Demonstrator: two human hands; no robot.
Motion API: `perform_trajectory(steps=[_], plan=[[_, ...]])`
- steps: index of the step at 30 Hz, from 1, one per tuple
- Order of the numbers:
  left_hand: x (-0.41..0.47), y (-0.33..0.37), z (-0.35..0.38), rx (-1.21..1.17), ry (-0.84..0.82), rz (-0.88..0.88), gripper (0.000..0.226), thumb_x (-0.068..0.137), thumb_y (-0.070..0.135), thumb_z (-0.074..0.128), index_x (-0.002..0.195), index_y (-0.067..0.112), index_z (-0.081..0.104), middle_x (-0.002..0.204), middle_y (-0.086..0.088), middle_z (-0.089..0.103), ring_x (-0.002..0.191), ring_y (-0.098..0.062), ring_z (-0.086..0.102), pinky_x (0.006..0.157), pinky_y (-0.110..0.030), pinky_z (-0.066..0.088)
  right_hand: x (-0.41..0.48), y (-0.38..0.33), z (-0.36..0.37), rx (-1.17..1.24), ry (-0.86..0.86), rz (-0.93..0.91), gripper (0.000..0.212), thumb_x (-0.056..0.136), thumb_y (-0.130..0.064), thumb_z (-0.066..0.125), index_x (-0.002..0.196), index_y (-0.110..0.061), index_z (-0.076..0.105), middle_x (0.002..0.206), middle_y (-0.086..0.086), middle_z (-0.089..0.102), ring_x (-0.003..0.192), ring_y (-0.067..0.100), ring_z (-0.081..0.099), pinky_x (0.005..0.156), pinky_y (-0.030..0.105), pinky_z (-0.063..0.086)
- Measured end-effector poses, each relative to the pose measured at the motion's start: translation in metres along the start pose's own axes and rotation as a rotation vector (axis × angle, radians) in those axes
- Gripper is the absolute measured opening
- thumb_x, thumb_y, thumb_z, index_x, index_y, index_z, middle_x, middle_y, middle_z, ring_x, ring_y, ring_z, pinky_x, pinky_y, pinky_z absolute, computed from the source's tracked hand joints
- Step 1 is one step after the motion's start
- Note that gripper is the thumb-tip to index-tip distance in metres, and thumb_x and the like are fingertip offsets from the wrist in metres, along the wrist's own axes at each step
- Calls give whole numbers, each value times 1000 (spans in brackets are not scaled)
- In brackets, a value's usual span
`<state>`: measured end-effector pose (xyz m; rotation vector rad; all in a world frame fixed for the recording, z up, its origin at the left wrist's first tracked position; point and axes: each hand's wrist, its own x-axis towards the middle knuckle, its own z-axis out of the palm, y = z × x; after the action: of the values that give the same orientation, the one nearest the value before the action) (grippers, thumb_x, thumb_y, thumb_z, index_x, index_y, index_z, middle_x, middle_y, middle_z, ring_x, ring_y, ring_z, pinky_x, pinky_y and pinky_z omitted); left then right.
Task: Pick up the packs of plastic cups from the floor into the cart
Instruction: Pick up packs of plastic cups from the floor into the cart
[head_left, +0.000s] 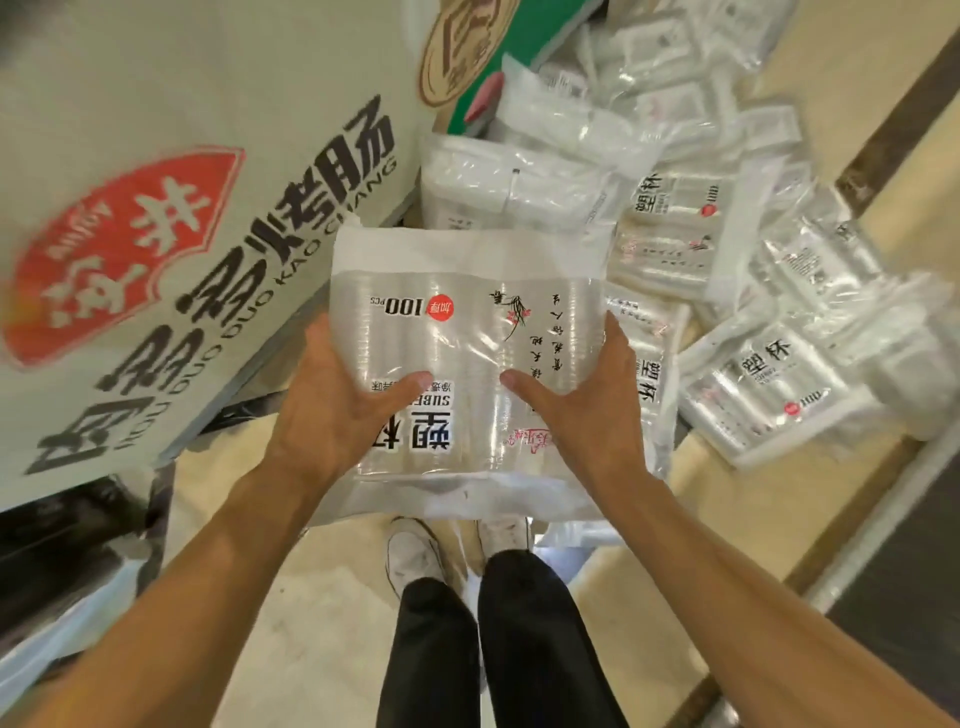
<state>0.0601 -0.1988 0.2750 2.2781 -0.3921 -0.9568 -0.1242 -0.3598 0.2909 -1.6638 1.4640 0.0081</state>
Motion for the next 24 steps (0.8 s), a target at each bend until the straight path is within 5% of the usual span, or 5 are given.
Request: perform_trajectory(steps=[5,11,16,21,24], plan=[[-91,99,-80,0,52,-1,100,73,54,94,147,18,37,136,1,58,120,-22,58,100,-40,48,-85,-85,-96,12,0,-57,130,67,-68,93,167,-19,26,164,3,39,151,24,41,122,50,42],[-207,193,-171,-101,139,24,92,74,51,96,140,28,35,121,17,57,115,-17,62,92,-31,53,-177,-186,-198,-7,-52,-179,131,72,-66,91,169,-17,19,168,-1,36,153,18,36,124,36,33],[-304,229,-243,-142,298,0,93,72,57,95,141,27,41,133,5,58,113,-19,63,91,-39,51,-246,-260,-243,-11,-166,-308,103,75,-46,97,155,-25,37,114,-19,60,99,4,62,82,17,47],[-417,224,-306,-224,524,-120,82,76,52,94,130,29,37,124,6,58,107,-18,60,86,-33,44,-327,-318,-236,-53,-360,-536,102,69,-62,95,149,-35,38,139,-10,64,125,15,64,108,38,51],[-486,198,-330,-261,677,-259,85,72,57,95,125,28,36,130,-2,60,113,-28,64,92,-43,52,-382,-348,-211,-142,-508,-667,100,65,-69,92,142,-30,40,136,-5,64,123,24,64,104,47,54]])
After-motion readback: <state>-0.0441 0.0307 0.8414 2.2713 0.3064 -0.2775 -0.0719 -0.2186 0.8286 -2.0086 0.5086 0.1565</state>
